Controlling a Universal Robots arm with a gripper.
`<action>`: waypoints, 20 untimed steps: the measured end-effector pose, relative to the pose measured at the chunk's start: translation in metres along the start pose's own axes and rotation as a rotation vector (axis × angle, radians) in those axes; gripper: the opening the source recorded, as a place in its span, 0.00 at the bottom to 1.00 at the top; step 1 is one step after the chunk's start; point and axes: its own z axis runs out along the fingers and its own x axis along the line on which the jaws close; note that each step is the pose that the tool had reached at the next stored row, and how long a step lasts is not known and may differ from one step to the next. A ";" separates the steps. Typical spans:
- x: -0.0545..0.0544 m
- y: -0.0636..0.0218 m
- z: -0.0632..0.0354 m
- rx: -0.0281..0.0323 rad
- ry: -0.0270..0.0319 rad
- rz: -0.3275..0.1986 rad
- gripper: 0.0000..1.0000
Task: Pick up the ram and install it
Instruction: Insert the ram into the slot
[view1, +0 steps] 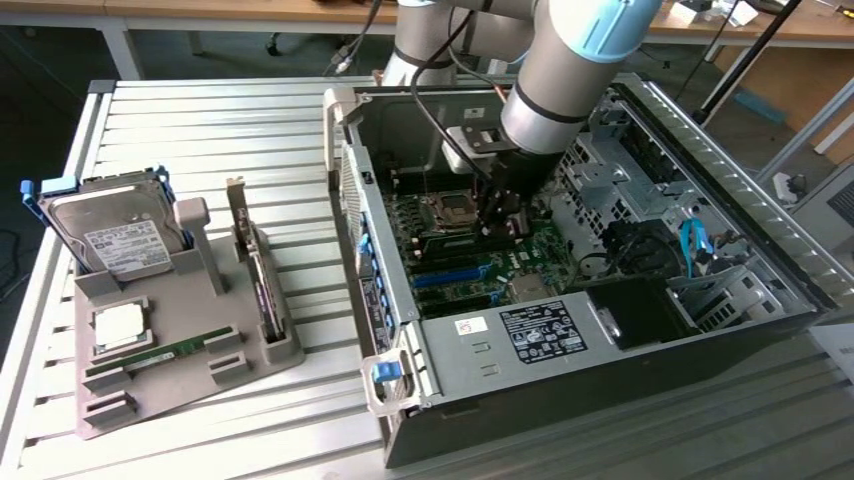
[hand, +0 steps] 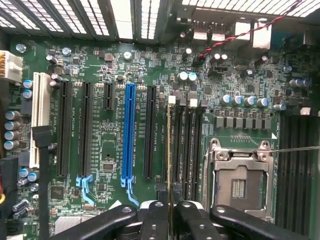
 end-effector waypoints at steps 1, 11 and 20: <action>0.000 0.0000 0.0000 -0.0001 0.0003 0.000 0.13; 0.000 0.0001 -0.0001 -0.0008 0.0255 0.001 0.13; -0.003 0.0000 -0.0007 -0.0007 0.0255 0.001 0.13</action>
